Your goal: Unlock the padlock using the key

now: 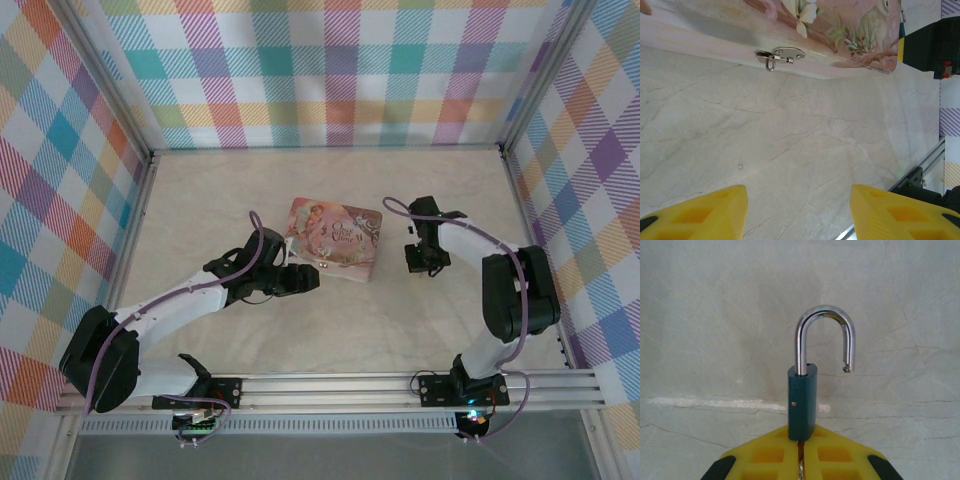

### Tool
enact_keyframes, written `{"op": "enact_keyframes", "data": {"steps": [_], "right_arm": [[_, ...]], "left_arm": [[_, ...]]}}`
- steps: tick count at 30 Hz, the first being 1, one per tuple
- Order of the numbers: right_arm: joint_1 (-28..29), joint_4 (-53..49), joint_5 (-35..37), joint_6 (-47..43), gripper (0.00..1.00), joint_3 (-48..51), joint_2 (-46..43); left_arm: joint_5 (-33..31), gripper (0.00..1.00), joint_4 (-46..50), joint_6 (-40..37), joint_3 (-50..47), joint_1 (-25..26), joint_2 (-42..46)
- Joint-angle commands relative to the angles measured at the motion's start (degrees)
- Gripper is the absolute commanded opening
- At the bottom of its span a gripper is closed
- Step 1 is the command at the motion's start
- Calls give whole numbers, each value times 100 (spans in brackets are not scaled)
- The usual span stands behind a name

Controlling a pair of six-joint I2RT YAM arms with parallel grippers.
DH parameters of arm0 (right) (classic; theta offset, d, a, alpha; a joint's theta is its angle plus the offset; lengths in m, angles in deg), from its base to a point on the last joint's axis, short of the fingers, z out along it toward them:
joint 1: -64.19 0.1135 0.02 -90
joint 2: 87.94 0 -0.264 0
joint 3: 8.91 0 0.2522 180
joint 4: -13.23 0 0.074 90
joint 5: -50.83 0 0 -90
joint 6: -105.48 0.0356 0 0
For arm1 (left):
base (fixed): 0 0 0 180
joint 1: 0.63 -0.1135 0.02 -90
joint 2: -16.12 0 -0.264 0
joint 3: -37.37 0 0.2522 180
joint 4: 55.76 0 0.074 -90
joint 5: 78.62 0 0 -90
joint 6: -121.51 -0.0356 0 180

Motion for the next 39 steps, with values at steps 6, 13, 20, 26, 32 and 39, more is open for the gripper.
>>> {"op": "enact_keyframes", "data": {"steps": [6,13,20,26,32,39], "right_arm": [[-49,-127,-37,136,23,-344,0],[-41,-244,-92,255,44,-375,-735],[-42,86,-286,440,100,-135,-1546],[-45,1006,-601,591,100,479,-2432],[-46,2170,-10,995,100,1339,-3128],[-50,4968,1118,268,100,3202,-3877]], "left_arm": [[-410,57,101,78,-64,59,364],[-951,60,554,140,-25,-144,691],[-1755,100,1180,-92,125,-611,1153],[-2249,100,1438,-447,268,-1258,1313],[-3609,100,1635,-1098,536,-1479,1230],[-5260,100,263,-1946,-322,-1983,1407]]}}
